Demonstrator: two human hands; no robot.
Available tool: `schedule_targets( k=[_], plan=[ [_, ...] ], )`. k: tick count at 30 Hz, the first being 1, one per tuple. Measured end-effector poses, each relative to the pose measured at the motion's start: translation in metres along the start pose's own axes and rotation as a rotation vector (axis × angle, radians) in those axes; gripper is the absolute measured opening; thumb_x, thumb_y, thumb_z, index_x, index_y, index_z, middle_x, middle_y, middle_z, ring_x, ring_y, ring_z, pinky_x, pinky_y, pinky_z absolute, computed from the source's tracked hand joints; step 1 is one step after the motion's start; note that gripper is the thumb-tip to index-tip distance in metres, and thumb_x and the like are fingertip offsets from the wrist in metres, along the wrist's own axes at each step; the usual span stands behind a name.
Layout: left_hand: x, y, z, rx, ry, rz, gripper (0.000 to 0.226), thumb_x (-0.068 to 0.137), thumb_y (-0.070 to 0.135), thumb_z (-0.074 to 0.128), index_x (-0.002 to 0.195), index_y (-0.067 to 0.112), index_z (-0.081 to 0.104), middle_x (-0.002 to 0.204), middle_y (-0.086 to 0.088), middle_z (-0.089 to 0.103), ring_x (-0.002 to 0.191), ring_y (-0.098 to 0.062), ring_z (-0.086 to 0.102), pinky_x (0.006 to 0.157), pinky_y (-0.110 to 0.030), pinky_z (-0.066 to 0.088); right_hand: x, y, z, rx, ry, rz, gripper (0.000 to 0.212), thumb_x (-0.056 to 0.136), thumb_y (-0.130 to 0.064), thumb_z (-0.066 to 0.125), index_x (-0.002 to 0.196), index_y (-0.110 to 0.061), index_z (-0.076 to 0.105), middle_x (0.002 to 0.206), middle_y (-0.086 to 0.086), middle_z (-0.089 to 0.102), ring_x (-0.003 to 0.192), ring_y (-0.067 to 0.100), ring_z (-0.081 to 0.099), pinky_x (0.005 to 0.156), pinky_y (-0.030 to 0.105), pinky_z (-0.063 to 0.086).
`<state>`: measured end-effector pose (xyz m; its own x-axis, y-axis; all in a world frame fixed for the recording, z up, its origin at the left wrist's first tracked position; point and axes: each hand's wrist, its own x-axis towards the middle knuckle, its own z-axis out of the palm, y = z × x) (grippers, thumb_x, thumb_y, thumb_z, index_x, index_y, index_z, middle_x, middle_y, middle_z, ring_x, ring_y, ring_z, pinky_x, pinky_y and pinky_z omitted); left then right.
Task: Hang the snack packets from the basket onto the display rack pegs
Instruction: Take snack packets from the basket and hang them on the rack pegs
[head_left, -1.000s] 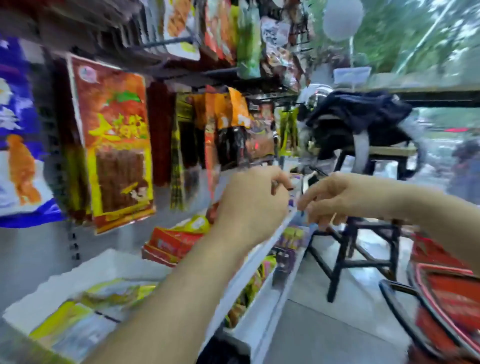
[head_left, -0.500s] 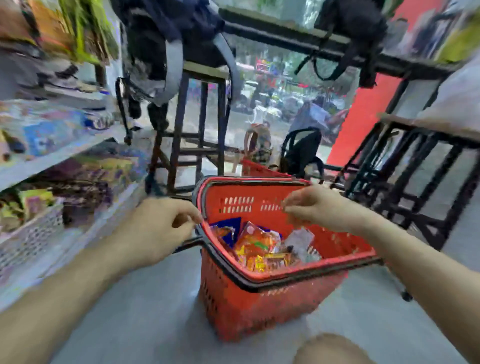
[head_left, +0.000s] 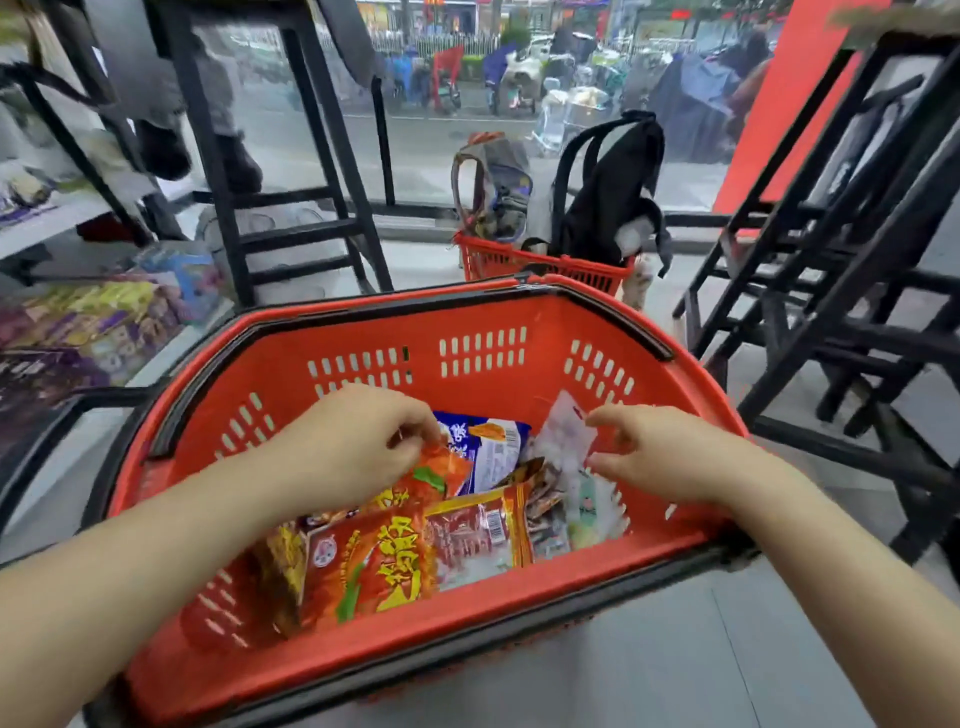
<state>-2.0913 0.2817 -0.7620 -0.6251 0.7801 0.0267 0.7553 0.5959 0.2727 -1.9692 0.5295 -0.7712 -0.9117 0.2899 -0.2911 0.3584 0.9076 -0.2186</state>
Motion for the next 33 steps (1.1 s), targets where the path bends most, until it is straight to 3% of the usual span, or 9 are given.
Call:
schedule_targets(
  k=[5, 8, 10, 13, 16, 20, 25, 28, 33],
  plan=[
    [0.065, 0.027, 0.052, 0.224, -0.242, 0.157, 0.031, 0.093, 0.027, 0.051, 0.122, 0.029, 0.062, 0.119, 0.005, 0.065, 0.110, -0.018, 0.057, 0.089, -0.037, 0.049, 0.046, 0.014, -0.034, -0.163, -0.090, -0.032, 0.049, 0.095, -0.038, 0.055, 0.139, -0.018, 0.048, 0.135, 0.006, 0.056, 0.119, 0.025, 0.054, 0.101, 0.035, 0.044],
    [0.089, 0.026, 0.089, 0.314, -0.329, 0.285, 0.031, 0.092, 0.034, 0.053, 0.122, 0.027, 0.058, 0.114, 0.001, 0.064, 0.110, -0.024, 0.056, 0.082, -0.044, 0.053, 0.063, 0.019, -0.006, -0.296, -0.108, -0.054, 0.063, 0.094, -0.040, 0.053, 0.149, -0.019, 0.030, 0.141, 0.010, 0.051, 0.124, 0.030, 0.052, 0.100, 0.037, 0.045],
    [0.098, 0.026, 0.118, 0.390, -0.437, 0.374, 0.043, 0.091, 0.042, 0.055, 0.132, 0.031, 0.050, 0.128, -0.001, 0.057, 0.121, -0.026, 0.049, 0.086, -0.046, 0.052, 0.061, 0.025, 0.019, -0.317, -0.313, -0.102, 0.082, 0.090, -0.042, 0.061, 0.154, -0.024, 0.013, 0.150, 0.009, 0.041, 0.132, 0.028, 0.045, 0.104, 0.035, 0.041],
    [0.098, 0.021, 0.155, 0.563, -0.700, 0.378, 0.073, 0.085, 0.055, 0.061, 0.147, 0.046, 0.023, 0.161, 0.000, 0.010, 0.146, -0.033, 0.016, 0.106, -0.066, 0.029, 0.048, 0.034, 0.036, -0.321, -0.438, -0.151, 0.101, 0.081, -0.047, 0.072, 0.154, -0.032, 0.004, 0.158, 0.001, 0.024, 0.137, 0.025, 0.039, 0.107, 0.034, 0.037],
    [0.102, -0.009, 0.157, 0.664, -0.780, 0.305, 0.084, 0.084, 0.042, 0.070, 0.147, 0.053, 0.015, 0.162, 0.002, -0.013, 0.148, -0.036, -0.001, 0.104, -0.078, 0.008, 0.036, 0.042, 0.051, -0.476, -0.478, -0.166, 0.114, 0.074, -0.051, 0.077, 0.153, -0.038, -0.004, 0.163, 0.002, 0.007, 0.137, 0.029, 0.037, 0.105, 0.035, 0.037],
    [0.104, -0.059, 0.141, 0.736, -0.760, 0.203, 0.063, 0.096, 0.014, 0.051, 0.146, 0.045, 0.028, 0.163, -0.002, -0.005, 0.148, -0.034, -0.005, 0.109, -0.073, 0.006, 0.042, 0.031, 0.058, -0.644, -0.645, -0.174, 0.107, 0.084, -0.040, 0.071, 0.153, -0.036, -0.011, 0.164, 0.005, -0.007, 0.145, 0.028, 0.026, 0.105, 0.035, 0.035],
    [0.098, -0.060, 0.147, 0.772, -0.638, 0.293, 0.046, 0.090, 0.013, 0.055, 0.135, 0.022, 0.050, 0.157, -0.013, 0.015, 0.145, -0.037, 0.008, 0.109, -0.066, 0.017, 0.084, 0.005, 0.099, -0.910, -0.762, -0.260, 0.114, 0.078, -0.045, 0.077, 0.152, -0.042, -0.009, 0.164, 0.003, -0.003, 0.138, 0.037, 0.037, 0.096, 0.048, 0.047],
    [0.094, -0.050, 0.150, 0.652, -0.393, 0.475, 0.034, 0.089, 0.013, 0.054, 0.122, 0.017, 0.059, 0.135, -0.011, 0.039, 0.126, -0.030, 0.032, 0.098, -0.050, 0.036, 0.093, 0.012, 0.126, -0.965, -0.731, -0.339, 0.106, 0.089, -0.031, 0.070, 0.149, -0.046, -0.017, 0.164, 0.006, -0.006, 0.137, 0.040, 0.036, 0.090, 0.049, 0.050],
    [0.083, -0.054, 0.163, 0.443, -0.486, 0.425, 0.022, 0.088, 0.006, 0.050, 0.105, 0.012, 0.062, 0.109, -0.008, 0.042, 0.108, -0.029, 0.043, 0.070, -0.041, 0.049, 0.089, 0.019, 0.157, -0.929, -0.603, -0.422, 0.091, 0.097, -0.024, 0.053, 0.151, -0.035, -0.020, 0.162, 0.016, 0.000, 0.135, 0.042, 0.035, 0.083, 0.051, 0.048]
  ],
)
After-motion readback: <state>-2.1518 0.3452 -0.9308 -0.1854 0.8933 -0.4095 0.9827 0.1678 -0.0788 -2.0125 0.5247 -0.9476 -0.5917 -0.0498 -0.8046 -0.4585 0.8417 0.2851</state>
